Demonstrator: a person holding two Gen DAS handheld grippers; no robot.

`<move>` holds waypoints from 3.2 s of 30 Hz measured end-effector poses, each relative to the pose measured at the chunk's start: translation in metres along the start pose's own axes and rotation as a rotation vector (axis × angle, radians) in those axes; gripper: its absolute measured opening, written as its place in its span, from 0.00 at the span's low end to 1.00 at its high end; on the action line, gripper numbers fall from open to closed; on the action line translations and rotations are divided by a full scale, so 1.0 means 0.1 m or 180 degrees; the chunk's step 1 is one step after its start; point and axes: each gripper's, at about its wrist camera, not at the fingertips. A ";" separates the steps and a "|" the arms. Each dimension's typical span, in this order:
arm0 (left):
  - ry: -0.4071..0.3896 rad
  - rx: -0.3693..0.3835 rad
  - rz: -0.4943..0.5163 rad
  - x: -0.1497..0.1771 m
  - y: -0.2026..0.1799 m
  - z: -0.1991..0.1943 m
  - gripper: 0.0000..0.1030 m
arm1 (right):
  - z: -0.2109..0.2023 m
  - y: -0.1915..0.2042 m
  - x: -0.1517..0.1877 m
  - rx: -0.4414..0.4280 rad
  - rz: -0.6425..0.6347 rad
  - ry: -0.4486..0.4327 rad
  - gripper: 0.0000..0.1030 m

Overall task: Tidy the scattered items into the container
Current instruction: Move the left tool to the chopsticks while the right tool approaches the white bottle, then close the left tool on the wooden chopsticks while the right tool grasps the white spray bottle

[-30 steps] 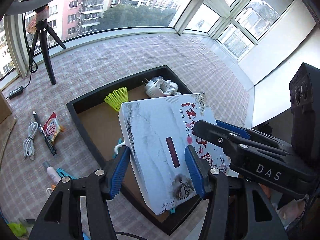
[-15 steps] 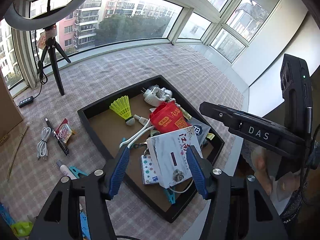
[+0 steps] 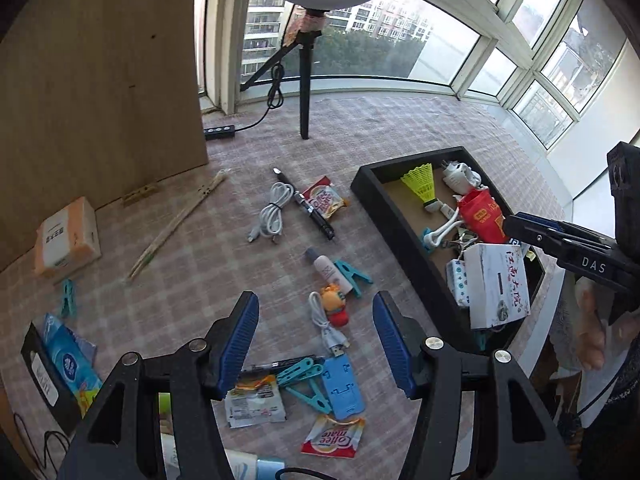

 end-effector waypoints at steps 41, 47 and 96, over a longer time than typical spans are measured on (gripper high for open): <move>0.0575 -0.0470 0.0192 0.64 0.95 0.10 0.59 | 0.89 1.73 0.33 -0.0264 -0.1498 0.0572 0.44; 0.0536 -0.0485 0.0203 0.16 1.04 0.31 0.59 | 1.04 1.25 0.06 -0.0122 -0.0937 0.0592 0.44; 0.1083 -0.0413 0.0185 -0.63 1.36 1.52 0.10 | 1.95 1.48 -0.13 -0.0210 -0.1192 0.1221 0.19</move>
Point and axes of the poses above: each gripper's, at about its wrist camera, not at the fingertips, and z roughly the way its jaws point, y to its left, x to its underside, and after that the axes turned 14 degrees about x, right-handed
